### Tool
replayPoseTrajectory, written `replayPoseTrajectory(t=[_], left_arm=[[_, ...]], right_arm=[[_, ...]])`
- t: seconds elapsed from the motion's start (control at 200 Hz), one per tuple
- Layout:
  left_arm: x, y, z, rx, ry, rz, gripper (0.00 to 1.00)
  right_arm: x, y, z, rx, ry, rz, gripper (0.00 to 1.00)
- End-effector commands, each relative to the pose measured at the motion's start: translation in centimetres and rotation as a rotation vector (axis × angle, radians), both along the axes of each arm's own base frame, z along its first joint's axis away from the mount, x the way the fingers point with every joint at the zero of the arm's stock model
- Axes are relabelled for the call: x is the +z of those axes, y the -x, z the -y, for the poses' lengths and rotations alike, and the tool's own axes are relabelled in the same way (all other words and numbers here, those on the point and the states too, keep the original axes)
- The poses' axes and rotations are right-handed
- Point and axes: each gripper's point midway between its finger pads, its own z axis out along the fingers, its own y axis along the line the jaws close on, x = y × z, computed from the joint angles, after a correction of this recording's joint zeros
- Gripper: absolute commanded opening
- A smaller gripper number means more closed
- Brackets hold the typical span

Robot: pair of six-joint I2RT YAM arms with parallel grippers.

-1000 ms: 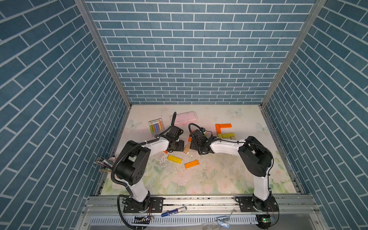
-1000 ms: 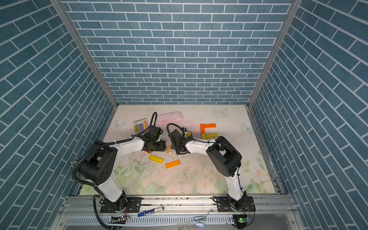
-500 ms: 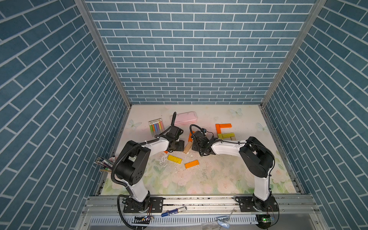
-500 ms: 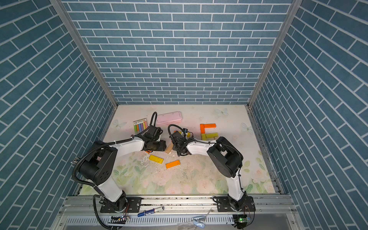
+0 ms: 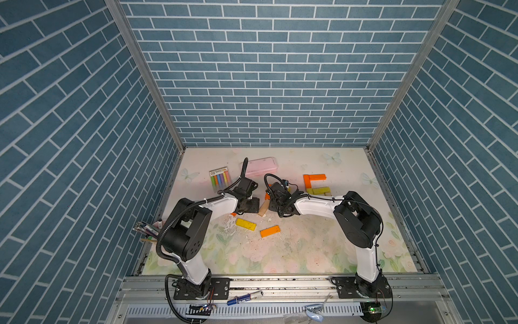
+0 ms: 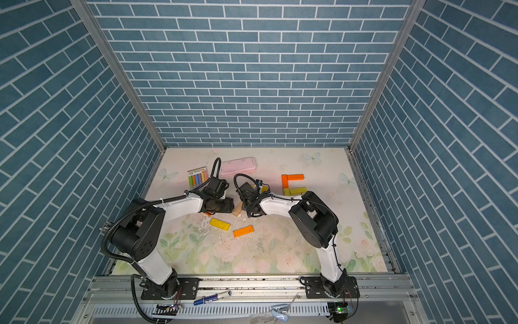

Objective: Assemble the number 6 with building blocks
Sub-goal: Adjust the building block at the center of the board.

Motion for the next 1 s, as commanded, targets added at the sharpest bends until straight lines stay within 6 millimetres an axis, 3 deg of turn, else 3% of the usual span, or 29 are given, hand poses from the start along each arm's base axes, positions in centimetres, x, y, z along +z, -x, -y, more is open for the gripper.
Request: replayPoseTrajectory(t=[0.0,0.165,0.995], left_arm=[[-2.45,2.76,-0.98,0.015,-0.023,-0.119,0.63],[-2.44,2.78,-0.97,0.014,-0.021,-0.119,0.63],[-2.8,3.37,-0.33,0.012,0.016,-0.139,0.62]], right_arm=[[-3.15,1.54,1.7,-0.021,0.093,-0.093,0.43],[-3.45,1.6,1.55,-0.018,0.092,-0.103,0.49],[-2.66,1.14,1.77,-0.023,0.056,-0.085,0.51]])
